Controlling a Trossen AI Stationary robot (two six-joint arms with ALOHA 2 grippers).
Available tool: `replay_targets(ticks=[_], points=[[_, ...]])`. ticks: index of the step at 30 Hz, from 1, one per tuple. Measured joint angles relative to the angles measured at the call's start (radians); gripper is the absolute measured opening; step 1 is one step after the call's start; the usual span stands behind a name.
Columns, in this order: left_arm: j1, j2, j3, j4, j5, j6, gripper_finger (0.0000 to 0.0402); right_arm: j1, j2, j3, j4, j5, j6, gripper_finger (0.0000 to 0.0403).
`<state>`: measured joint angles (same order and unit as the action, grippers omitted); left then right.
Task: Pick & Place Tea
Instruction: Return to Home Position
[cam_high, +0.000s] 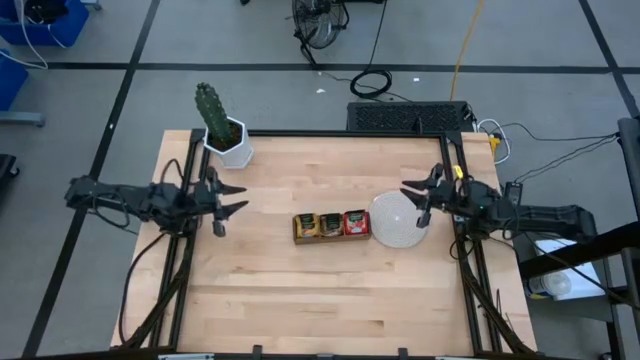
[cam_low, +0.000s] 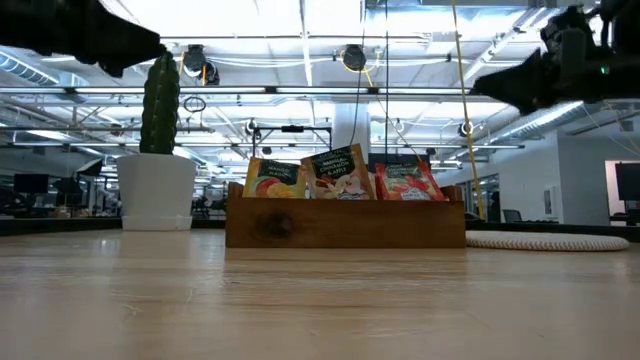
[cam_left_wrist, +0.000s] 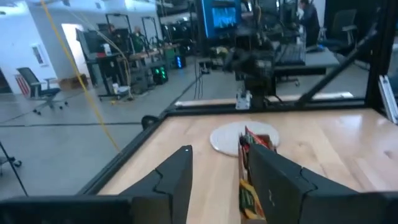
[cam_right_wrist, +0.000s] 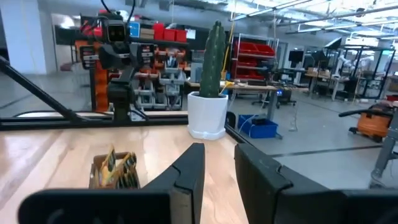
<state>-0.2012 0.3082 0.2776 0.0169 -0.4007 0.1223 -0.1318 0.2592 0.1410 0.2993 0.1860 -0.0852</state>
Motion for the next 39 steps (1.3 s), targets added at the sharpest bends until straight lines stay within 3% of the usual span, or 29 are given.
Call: replay_targets(ticks=[6,12,23,39], points=[[0.000,-0.152,-0.050,-0.076,-0.002,-0.010,0.0160,0.000,-0.103,-0.114,0.067,0.012,0.018,0.0075],[0.000,-0.235,-0.074,-0.119,-0.002,-0.028,0.0174,0.000,-0.116,-0.122,0.017,0.023,0.021,0.0075],[0.000,-0.252,-0.075,-0.199,-0.091,-0.088,0.0168,0.000,-0.115,-0.124,-0.104,0.023,0.046,0.0075],[0.000,-0.249,-0.075,-0.199,-0.092,-0.047,0.0163,0.000,-0.115,-0.126,-0.095,0.023,0.047,0.0075]])
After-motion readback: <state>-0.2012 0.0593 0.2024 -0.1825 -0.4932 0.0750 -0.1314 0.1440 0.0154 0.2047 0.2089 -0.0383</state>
